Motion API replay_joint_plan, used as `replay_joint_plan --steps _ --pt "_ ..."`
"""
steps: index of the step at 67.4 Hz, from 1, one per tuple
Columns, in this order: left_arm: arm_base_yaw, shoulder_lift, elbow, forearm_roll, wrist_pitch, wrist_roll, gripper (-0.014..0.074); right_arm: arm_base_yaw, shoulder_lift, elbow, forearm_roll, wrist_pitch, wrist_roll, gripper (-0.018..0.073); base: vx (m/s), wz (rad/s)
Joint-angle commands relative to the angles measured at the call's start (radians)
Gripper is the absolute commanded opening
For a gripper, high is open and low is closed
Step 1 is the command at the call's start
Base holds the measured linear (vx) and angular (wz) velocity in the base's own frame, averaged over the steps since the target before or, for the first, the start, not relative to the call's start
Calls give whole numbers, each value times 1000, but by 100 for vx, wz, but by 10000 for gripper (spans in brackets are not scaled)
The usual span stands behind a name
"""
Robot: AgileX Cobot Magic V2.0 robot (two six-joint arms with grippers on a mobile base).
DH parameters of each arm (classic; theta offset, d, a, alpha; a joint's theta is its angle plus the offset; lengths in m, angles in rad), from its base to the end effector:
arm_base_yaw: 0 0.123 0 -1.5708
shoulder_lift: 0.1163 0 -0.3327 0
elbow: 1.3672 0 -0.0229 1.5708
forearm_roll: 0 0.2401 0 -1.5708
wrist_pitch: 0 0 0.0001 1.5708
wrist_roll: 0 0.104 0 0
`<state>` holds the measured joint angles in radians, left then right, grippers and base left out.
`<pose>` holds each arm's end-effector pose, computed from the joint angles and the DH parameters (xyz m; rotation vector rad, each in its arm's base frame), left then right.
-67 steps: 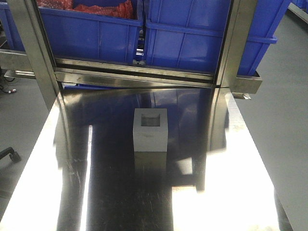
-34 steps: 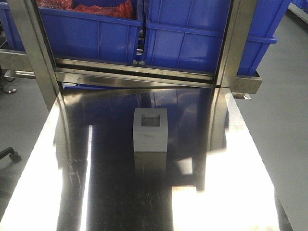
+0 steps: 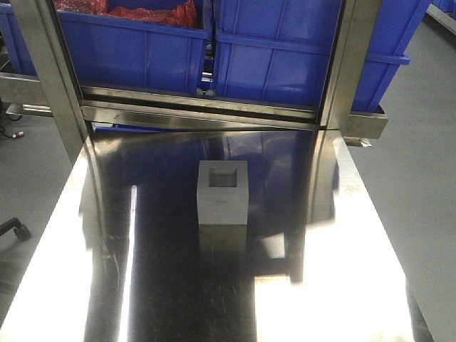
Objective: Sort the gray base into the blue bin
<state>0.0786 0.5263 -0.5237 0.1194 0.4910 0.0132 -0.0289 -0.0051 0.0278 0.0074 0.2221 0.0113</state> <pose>0.0658 0.0110 0.3247 0.0029 1.9780 0.1839 0.0102 -0.0001 0.1819 0.0398 1.7278 -0.0063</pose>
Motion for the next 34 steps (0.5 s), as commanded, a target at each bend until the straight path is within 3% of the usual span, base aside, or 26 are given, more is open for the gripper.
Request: replay_joint_plan --steps 1,7,15,25,34 --pt "-4 5 -36 -36 -90 -2 707 -2 18 2 -7 -72 -11 -5 0 0" --pt "-4 9 -37 -119 -126 1 679 -2 18 2 -7 -72 -11 -5 0 0" --pt "-5 50 -43 -172 -194 14 645 -2 18 2 -7 -72 -11 -5 0 0" --pt "-19 163 -132 -184 -212 105 623 -2 18 2 -7 -72 -11 -5 0 0" --pt "-81 290 -282 -227 -211 197 621 -2 18 2 -7 -72 -11 -5 0 0"
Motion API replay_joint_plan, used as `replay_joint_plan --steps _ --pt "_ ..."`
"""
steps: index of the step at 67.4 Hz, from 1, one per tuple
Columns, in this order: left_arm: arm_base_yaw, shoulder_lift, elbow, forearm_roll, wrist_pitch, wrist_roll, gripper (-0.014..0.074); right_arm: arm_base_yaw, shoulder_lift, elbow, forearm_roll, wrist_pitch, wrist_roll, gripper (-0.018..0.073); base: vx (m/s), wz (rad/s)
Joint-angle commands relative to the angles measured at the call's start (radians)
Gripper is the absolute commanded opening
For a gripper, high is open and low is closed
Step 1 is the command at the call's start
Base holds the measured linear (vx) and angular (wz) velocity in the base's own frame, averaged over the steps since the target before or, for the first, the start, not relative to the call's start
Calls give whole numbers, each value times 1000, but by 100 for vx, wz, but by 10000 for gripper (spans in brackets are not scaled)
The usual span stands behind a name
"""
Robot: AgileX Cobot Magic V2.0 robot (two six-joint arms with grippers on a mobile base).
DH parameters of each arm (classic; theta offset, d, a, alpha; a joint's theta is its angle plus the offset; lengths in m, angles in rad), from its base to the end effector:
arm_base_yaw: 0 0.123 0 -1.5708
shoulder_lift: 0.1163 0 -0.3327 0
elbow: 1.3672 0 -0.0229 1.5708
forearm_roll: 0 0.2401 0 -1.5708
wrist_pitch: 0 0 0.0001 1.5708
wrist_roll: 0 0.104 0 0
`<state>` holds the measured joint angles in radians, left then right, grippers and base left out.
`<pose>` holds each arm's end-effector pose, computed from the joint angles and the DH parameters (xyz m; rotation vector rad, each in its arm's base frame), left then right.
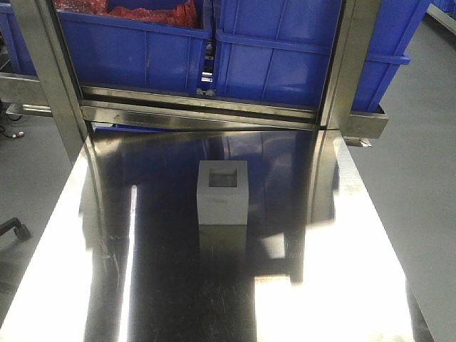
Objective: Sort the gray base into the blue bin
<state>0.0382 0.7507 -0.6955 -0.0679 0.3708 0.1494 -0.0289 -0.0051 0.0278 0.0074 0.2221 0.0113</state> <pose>0.1220 0.0021 0.3727 0.0623 1.9081 0.0606 0.0102 -0.0001 0.1819 0.0398 1.7278 -0.0063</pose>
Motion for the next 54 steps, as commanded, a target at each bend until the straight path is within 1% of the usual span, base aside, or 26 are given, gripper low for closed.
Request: replay_joint_plan --steps 1,8,14,23,29,34,38,43,50,54 --pt "-49 86 -126 -46 -91 69 619 -2 18 2 -7 -72 -11 -5 0 0" --pt "-132 192 -252 -78 -88 133 610 -2 18 2 -7 -72 -11 -5 0 0" --pt "-206 287 -338 -77 -81 153 610 -2 18 2 -7 -72 -11 -5 0 0" --pt "-313 431 -432 -74 -77 153 610 -2 18 2 -7 -72 -11 -5 0 0" --pt "-373 528 -479 -76 -77 148 610 -2 18 2 -7 -72 -11 -5 0 0" --pt "-417 602 -524 -100 -63 129 607 -2 18 2 -7 -72 -11 -5 0 0" --pt "-436 663 -563 -126 -27 91 606 -2 18 2 -7 -72 -11 -5 0 0" --pt "-452 741 -635 -126 33 40 606 -2 18 2 -7 -72 -11 -5 0 0" --pt "-452 853 -739 -126 114 -32 606 -2 18 2 -7 -72 -11 -5 0 0" --pt "-452 913 -790 -126 151 -50 606 -2 18 2 -7 -72 -11 -5 0 0"
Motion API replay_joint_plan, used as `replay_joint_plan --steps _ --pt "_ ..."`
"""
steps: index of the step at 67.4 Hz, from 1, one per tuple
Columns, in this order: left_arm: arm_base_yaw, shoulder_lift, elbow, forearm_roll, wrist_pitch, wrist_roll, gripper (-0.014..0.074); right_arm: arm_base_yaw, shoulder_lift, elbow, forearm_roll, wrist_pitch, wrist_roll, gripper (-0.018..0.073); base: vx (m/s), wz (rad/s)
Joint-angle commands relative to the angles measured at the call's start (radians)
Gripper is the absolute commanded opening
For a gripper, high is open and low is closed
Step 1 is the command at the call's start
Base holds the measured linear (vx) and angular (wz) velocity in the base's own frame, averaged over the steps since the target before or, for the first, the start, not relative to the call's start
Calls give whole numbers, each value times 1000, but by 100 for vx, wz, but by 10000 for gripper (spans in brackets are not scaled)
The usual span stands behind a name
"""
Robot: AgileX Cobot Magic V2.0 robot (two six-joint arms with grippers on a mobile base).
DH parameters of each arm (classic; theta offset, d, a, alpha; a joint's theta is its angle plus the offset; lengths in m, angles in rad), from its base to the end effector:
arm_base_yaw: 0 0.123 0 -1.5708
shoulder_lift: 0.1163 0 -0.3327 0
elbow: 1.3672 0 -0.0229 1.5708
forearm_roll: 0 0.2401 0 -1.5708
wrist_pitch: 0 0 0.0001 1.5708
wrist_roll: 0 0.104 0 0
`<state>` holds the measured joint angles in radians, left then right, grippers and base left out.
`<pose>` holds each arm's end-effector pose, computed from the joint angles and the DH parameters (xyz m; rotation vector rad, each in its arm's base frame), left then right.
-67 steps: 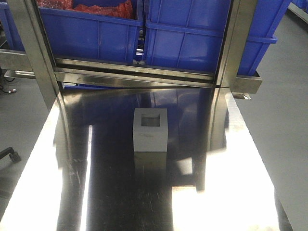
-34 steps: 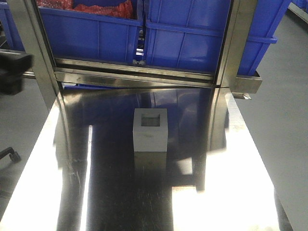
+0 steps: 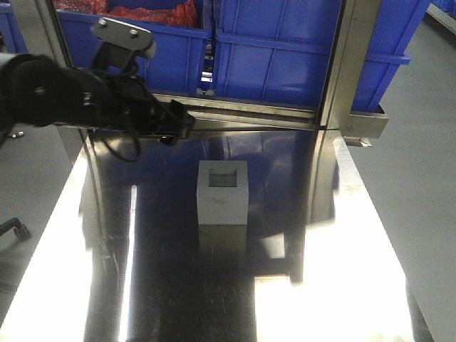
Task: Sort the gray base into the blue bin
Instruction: 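Reach the left gripper down over the gray square block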
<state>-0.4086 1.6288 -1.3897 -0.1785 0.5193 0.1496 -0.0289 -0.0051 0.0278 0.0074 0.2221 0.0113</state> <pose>0.3451 -0.1594 0.3730 0.4978 2.1960 -0.3228 0.0102 -0.0001 0.1819 0.0398 1.7278 -0.0063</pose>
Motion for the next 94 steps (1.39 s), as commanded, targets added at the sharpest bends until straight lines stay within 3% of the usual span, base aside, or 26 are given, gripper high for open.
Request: replay_joint_plan --steps 1,13,27,47,94 --pt "-6 47 -108 -16 17 -56 606 -2 18 2 -7 -72 -11 -5 0 0" --pt "-6 187 -247 -17 102 -66 603 -2 18 2 -7 -72 -11 -5 0 0" --pt "-6 313 -338 -17 203 -134 591 -2 18 2 -7 -72 -11 -5 0 0" --pt "-6 391 -348 -146 198 -163 591 -2 18 2 -7 -72 -11 -5 0 0" --pt "-6 441 -348 -145 227 -163 591 -2 18 2 -7 -72 -11 -5 0 0"
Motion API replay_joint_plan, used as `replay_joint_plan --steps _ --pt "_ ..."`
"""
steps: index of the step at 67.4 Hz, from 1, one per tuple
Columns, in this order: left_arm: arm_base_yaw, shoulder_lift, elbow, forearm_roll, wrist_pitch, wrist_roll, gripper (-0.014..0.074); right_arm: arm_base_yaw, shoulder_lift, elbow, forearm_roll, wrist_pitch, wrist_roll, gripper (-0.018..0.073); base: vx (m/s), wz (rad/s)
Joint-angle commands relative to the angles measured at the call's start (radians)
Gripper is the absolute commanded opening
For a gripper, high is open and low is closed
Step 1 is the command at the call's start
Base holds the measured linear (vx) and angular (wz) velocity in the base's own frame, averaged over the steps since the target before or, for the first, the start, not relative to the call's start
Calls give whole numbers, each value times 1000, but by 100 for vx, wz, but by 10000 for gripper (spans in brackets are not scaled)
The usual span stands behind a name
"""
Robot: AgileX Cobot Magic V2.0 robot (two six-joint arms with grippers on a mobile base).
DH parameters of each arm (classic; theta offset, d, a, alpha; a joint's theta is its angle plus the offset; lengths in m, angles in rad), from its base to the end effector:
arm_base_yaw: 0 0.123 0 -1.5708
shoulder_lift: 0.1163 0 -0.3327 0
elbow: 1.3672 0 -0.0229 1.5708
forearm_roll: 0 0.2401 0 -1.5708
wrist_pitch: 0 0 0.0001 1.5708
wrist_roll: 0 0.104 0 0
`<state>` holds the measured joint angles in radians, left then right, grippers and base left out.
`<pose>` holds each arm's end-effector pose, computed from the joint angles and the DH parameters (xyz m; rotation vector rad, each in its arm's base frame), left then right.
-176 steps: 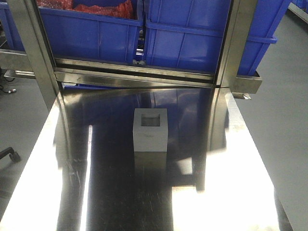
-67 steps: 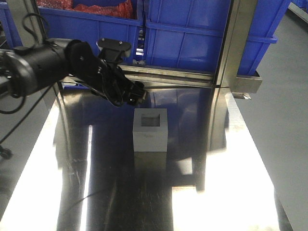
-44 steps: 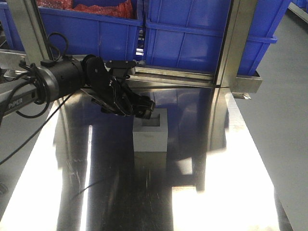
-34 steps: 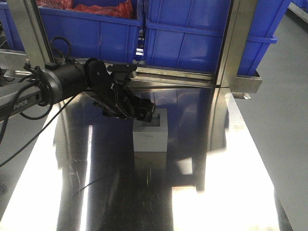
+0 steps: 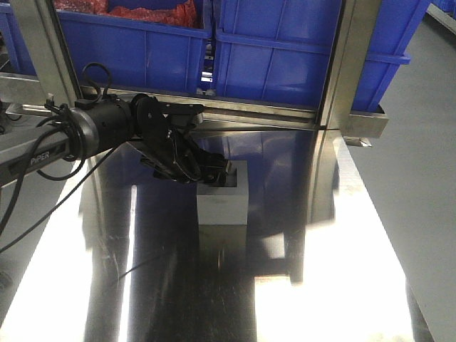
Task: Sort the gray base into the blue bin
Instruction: 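Reach the left gripper down over the gray square block, then close the left gripper on the block's wall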
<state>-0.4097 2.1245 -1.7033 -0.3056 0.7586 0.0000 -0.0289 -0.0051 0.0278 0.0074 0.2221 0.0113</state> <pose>0.4407 -0.2149 0.2375 0.3196 2.6704 -0.4823 0.0102 -0.0001 0.1819 0.0398 1.7278 -0.0063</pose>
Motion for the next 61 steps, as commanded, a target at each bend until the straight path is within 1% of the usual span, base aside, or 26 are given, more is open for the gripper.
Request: replay_joint_plan --steps 1,21,25,29,36,44,45,48,50,52,57,61 --pt "-4 -55 -34 -18 -12 -13 590 -2 18 2 -7 -72 -11 -5 0 0" --pt "-4 -55 -34 -17 15 -13 590 -2 18 2 -7 -72 -11 -5 0 0" --pt "-4 -55 -34 -17 28 -13 582 -2 18 2 -7 -72 -11 -5 0 0" --pt "-4 -55 -34 -17 42 -13 554 -2 18 2 -7 -72 -11 -5 0 0" --pt "-4 -55 -34 -17 72 -13 460 -2 18 2 -7 -72 -11 -5 0 0" --pt "-4 -55 -34 -17 94 -13 298 -2 18 2 -7 -72 -11 -5 0 0" --pt "-4 -55 -34 -17 95 -13 288 -2 18 2 -7 -72 -11 -5 0 0" --pt "-4 -55 -34 -17 98 -13 217 -2 18 2 -7 -72 -11 -5 0 0" --pt "-4 -55 -34 -17 97 -13 187 -2 18 2 -7 -72 -11 -5 0 0" --pt "-4 -55 -34 -17 97 -13 137 -2 18 2 -7 -72 -11 -5 0 0" --pt "-4 -55 -34 -17 97 -13 45 -2 18 2 -7 -72 -11 -5 0 0" --pt "-3 -55 -34 -15 98 -13 -10 -2 18 2 -7 -72 -11 -5 0 0"
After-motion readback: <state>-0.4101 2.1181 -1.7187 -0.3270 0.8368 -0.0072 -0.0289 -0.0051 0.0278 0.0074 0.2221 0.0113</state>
